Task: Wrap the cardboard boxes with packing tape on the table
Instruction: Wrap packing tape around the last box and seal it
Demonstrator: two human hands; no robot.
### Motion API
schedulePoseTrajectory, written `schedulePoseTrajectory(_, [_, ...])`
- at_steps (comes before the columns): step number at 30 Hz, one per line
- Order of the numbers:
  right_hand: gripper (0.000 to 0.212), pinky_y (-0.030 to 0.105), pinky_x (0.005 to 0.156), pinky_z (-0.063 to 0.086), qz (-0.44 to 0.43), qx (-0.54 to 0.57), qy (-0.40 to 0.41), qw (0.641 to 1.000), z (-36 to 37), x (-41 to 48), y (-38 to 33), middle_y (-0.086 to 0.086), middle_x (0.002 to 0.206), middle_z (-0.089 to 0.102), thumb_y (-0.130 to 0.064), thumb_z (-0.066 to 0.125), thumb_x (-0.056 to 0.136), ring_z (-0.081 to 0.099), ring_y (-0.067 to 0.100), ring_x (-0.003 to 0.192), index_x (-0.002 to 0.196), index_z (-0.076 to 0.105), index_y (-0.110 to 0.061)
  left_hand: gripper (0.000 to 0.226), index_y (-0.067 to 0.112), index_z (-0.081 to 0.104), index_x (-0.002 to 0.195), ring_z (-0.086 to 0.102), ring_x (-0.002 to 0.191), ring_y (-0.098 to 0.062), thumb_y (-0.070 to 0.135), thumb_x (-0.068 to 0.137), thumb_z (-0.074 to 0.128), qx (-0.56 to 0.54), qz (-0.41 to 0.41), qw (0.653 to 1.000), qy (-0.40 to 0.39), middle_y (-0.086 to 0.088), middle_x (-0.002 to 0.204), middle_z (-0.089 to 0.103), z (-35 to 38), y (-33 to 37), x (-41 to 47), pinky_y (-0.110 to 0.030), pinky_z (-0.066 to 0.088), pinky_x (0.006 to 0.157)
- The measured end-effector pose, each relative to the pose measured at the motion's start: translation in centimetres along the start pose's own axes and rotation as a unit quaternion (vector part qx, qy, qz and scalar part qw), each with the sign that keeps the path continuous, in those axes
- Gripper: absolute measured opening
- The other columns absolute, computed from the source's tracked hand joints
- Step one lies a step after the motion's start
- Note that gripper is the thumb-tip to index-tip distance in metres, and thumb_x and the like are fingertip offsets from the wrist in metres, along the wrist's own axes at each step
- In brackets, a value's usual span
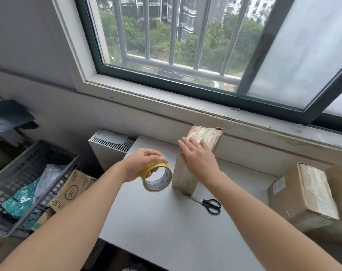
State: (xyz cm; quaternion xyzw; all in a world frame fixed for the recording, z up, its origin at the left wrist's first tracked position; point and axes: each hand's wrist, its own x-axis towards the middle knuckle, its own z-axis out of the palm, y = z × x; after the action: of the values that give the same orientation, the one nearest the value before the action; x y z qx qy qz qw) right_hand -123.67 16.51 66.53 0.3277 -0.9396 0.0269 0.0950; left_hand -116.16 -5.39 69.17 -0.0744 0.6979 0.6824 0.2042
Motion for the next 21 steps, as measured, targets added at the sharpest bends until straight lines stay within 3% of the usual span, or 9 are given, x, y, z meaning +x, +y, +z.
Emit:
schedulePoseTrajectory(2, [0.040, 0.059, 0.100, 0.049, -0.009, 0.024, 0.057, 0.998, 0.8, -0.7, 0.3, 0.013, 0.133, 0.067, -0.021, 0.073, 0.092, 0.067, 0.037, 0.118, 0.130, 0.068, -0.008, 0.015, 0.011, 0.077, 0.088, 0.047, 0.055, -0.015, 0.018, 0.098, 0.069, 0.003, 0.013, 1.000, -0.005, -0.005, 0.063, 0.056, -0.5, 0.6, 0.3, -0.020, 0.040, 0.046])
schedulePoseTrajectory(5, [0.046, 0.056, 0.101, 0.051, -0.040, 0.078, 0.053, 0.995, 0.4, -0.3, 0.8, 0.013, 0.130, 0.069, -0.013, 0.084, 0.083, 0.067, 0.038, 0.118, 0.127, 0.071, -0.008, 0.015, 0.008, 0.076, 0.096, 0.049, 0.053, -0.010, 0.015, 0.100, 0.064, -0.003, 0.036, 0.999, -0.014, -0.001, 0.061, 0.057, -1.0, 2.7, 0.8, -0.018, 0.039, 0.045])
schedulePoseTrajectory(7, [0.053, 0.050, 0.113, 0.043, -0.032, 0.101, 0.016, 0.994, -0.6, 0.1, 0.8, 0.011, 0.140, 0.063, -0.017, 0.082, 0.085, 0.059, 0.035, 0.131, 0.135, 0.066, -0.011, 0.017, 0.003, 0.074, 0.103, 0.050, 0.051, -0.008, 0.015, 0.100, 0.063, -0.004, 0.057, 0.998, -0.025, 0.001, 0.061, 0.058, -1.3, 4.6, 1.5, -0.018, 0.040, 0.045])
schedulePoseTrajectory(9, [0.058, 0.039, 0.124, 0.025, -0.005, 0.151, -0.031, 0.988, -1.5, 0.6, 0.8, 0.004, 0.153, 0.051, -0.030, 0.074, 0.093, 0.042, 0.028, 0.146, 0.146, 0.056, -0.016, 0.019, 0.001, 0.073, 0.106, 0.052, 0.052, -0.007, 0.016, 0.100, 0.063, 0.010, 0.075, 0.996, -0.044, 0.001, 0.065, 0.063, -1.5, 6.5, 2.2, -0.017, 0.042, 0.045])
schedulePoseTrajectory(11, [0.046, 0.041, 0.121, 0.033, -0.021, 0.176, -0.023, 0.984, -2.0, 0.6, 0.8, -0.006, 0.148, 0.057, -0.034, 0.067, 0.098, 0.047, 0.026, 0.140, 0.141, 0.061, -0.018, 0.019, 0.003, 0.074, 0.105, 0.055, 0.055, -0.007, 0.018, 0.100, 0.064, 0.021, 0.092, 0.994, -0.057, 0.000, 0.071, 0.067, -1.7, 8.0, 3.2, -0.017, 0.045, 0.046])
schedulePoseTrajectory(13, [0.023, 0.047, 0.104, 0.050, -0.069, 0.170, 0.020, 0.983, -2.0, -0.1, 1.2, -0.014, 0.126, 0.062, -0.020, 0.064, 0.100, 0.059, 0.027, 0.115, 0.121, 0.068, -0.015, 0.017, 0.007, 0.077, 0.102, 0.056, 0.058, -0.008, 0.019, 0.099, 0.065, 0.019, 0.095, 0.993, -0.063, -0.002, 0.074, 0.067, -2.0, 9.3, 4.3, -0.017, 0.045, 0.047])
schedulePoseTrajectory(14, [0.021, 0.047, 0.103, 0.051, -0.076, 0.166, 0.023, 0.983, -2.1, -0.6, 1.6, -0.014, 0.125, 0.063, -0.015, 0.064, 0.099, 0.061, 0.027, 0.114, 0.119, 0.069, -0.013, 0.016, 0.008, 0.078, 0.101, 0.055, 0.058, -0.009, 0.019, 0.099, 0.066, 0.015, 0.096, 0.993, -0.070, -0.004, 0.073, 0.065, -2.1, 9.8, 4.9, -0.017, 0.045, 0.046])
schedulePoseTrajectory(17, [0.028, 0.044, 0.119, 0.035, -0.106, 0.148, -0.048, 0.982, -3.2, -1.9, 2.1, -0.004, 0.144, 0.061, -0.015, 0.064, 0.100, 0.051, 0.025, 0.140, 0.127, 0.069, -0.013, 0.017, 0.005, 0.078, 0.103, 0.054, 0.056, -0.010, 0.017, 0.099, 0.066, 0.034, 0.094, 0.990, -0.096, -0.004, 0.070, 0.063, -2.8, 11.0, 6.4, -0.017, 0.044, 0.044])
schedulePoseTrajectory(21, [0.022, 0.040, 0.123, 0.023, -0.078, 0.230, -0.112, 0.963, -4.7, -2.2, 0.9, -0.009, 0.142, 0.061, -0.012, 0.059, 0.102, 0.043, 0.014, 0.145, 0.120, 0.070, -0.018, 0.019, 0.002, 0.075, 0.109, 0.053, 0.051, -0.008, 0.016, 0.099, 0.066, 0.066, 0.073, 0.991, -0.096, -0.003, 0.070, 0.065, -3.9, 12.0, 8.2, -0.016, 0.044, 0.045])
